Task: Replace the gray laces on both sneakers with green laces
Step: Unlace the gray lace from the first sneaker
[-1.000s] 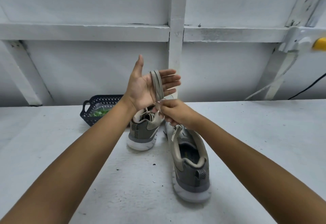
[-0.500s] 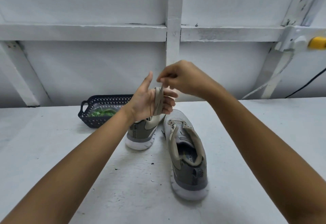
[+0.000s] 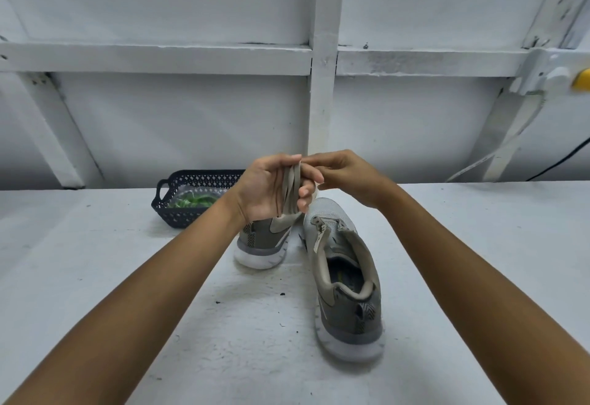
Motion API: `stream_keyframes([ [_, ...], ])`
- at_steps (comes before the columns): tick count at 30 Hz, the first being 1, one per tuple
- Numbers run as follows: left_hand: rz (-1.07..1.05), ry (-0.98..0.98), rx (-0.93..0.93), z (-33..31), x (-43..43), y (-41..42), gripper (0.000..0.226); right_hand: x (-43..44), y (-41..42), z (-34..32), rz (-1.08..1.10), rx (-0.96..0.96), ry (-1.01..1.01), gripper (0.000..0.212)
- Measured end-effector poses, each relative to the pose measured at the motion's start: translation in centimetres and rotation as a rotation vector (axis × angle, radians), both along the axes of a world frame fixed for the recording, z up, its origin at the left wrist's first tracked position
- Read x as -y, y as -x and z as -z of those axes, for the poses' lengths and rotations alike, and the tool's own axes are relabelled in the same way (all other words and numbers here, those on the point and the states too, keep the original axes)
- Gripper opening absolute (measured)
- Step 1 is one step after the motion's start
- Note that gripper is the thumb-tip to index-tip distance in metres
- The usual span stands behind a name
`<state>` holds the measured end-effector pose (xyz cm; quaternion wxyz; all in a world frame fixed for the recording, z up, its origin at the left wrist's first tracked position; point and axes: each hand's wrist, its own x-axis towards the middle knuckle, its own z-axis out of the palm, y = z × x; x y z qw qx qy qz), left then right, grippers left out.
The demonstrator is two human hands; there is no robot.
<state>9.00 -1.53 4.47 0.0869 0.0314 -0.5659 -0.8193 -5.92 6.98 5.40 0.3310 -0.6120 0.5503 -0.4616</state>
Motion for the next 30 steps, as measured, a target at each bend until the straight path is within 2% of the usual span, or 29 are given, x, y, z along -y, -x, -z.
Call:
stream_keyframes([
  [4,0.035,-0.012,0.001,0.0,-0.1,0.1,0.035,-0.5,0.2,-0.2,-0.05,-0.046,-0.08,0.026],
  [15,0.104,0.022,0.054,0.1,-0.1,-0.3,0.038,-0.8,-0.2,-0.1,-0.086,-0.048,-0.114,0.019],
  [21,-0.194,0.084,0.081,0.6,0.1,-0.8,0.022,-0.9,-1.2,0.2,0.119,-0.136,-0.119,0.02],
  [26,-0.528,0.104,0.042,0.7,0.1,-1.1,0.013,-0.7,-2.0,0.6,0.284,-0.027,-0.112,0.021],
  [30,-0.615,0.198,0.071,1.0,0.5,-2.4,0.008,-0.4,-3.2,0.0,0.306,0.047,-0.184,0.021],
])
